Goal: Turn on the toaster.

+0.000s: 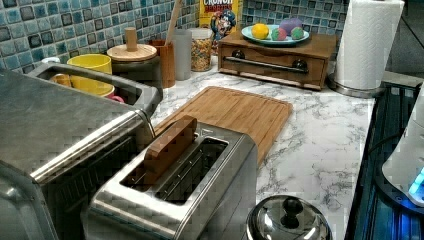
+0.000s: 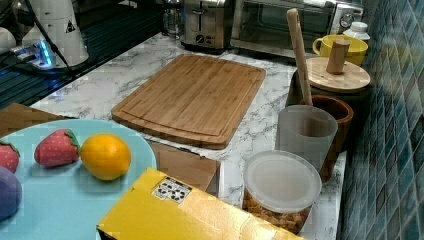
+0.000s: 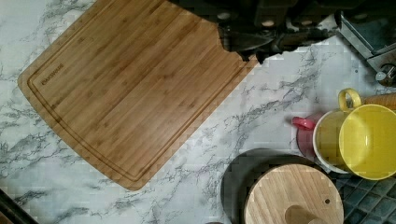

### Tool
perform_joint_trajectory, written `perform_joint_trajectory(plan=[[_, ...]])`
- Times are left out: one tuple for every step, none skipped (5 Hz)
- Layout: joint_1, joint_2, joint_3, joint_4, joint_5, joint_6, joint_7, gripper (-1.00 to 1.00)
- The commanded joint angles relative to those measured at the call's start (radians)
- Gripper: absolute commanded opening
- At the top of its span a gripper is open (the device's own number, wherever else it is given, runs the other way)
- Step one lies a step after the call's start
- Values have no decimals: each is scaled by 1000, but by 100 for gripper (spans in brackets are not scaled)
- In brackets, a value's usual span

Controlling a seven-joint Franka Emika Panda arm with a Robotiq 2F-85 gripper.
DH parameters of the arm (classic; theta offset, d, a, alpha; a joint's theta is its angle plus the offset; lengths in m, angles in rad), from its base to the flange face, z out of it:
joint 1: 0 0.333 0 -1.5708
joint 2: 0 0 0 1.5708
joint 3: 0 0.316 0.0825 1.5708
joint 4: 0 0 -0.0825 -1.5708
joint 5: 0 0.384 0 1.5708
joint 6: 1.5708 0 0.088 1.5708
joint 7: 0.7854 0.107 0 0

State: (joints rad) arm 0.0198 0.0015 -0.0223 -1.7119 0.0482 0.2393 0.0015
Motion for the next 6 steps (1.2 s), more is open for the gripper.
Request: perform_joint_trajectory(plan=[[0, 0, 0, 0, 0, 0, -1, -100], [10, -33, 9, -72, 56, 33, -105, -100], [27, -87, 23, -182, 87, 82, -159, -100], [34, -144, 29, -277, 142, 128, -228, -100], [49, -199, 40, -369, 162, 173, -269, -100], [66, -225, 44, -436, 192, 183, -311, -100]])
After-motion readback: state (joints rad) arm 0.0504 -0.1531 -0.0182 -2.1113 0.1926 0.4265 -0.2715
